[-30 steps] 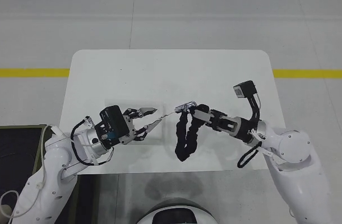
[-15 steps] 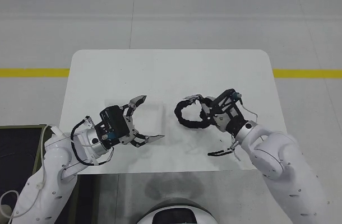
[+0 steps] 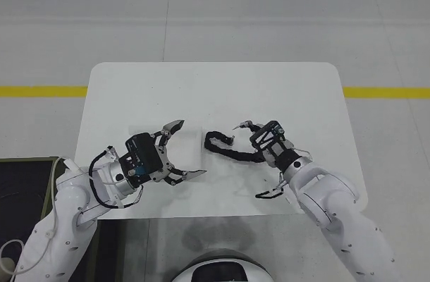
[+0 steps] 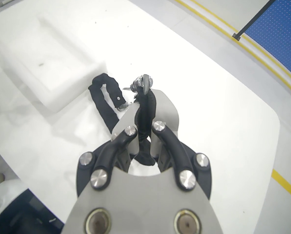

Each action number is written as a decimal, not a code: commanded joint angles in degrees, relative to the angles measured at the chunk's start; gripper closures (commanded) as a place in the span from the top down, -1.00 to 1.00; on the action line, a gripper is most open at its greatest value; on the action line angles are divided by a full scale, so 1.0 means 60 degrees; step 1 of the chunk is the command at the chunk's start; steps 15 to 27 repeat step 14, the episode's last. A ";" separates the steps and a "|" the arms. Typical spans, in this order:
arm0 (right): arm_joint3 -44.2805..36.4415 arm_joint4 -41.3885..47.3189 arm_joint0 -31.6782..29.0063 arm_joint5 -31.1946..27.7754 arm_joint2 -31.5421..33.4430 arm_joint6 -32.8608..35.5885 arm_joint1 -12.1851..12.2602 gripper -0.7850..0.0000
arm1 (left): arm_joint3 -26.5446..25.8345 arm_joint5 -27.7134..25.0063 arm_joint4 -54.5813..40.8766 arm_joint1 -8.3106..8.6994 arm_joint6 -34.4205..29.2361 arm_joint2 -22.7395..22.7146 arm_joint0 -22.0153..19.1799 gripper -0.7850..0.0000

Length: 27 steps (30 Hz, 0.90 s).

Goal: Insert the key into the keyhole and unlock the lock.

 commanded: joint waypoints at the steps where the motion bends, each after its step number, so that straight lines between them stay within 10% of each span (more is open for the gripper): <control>1: -0.0112 0.1286 -0.0084 0.0232 0.0385 -0.0173 -0.0019 -1.00 | 0.0000 0.0000 0.0000 0.0000 0.0000 0.0000 0.0000 1.00; 5: 0.0246 0.3113 -0.0270 0.0265 0.0924 -0.0331 -0.0055 -1.00 | 0.0000 0.0000 0.0000 0.0000 0.0000 0.0000 0.0000 1.00; 6: 0.0416 0.4010 -0.0303 0.0306 0.1000 -0.0325 -0.0087 -0.75 | 0.0000 0.0000 0.0000 0.0000 0.0000 0.0000 0.0000 1.00; 9: 0.1064 0.5472 -0.0144 0.0354 0.1293 0.0141 -0.0115 1.00 | 0.0000 0.0000 0.0000 0.0000 0.0000 0.0000 0.0000 1.00; 27: 0.1562 0.4783 0.0043 0.0991 0.1366 0.0580 -0.0098 1.00 | 0.0000 0.0000 0.0000 0.0000 0.0000 0.0000 0.0000 1.00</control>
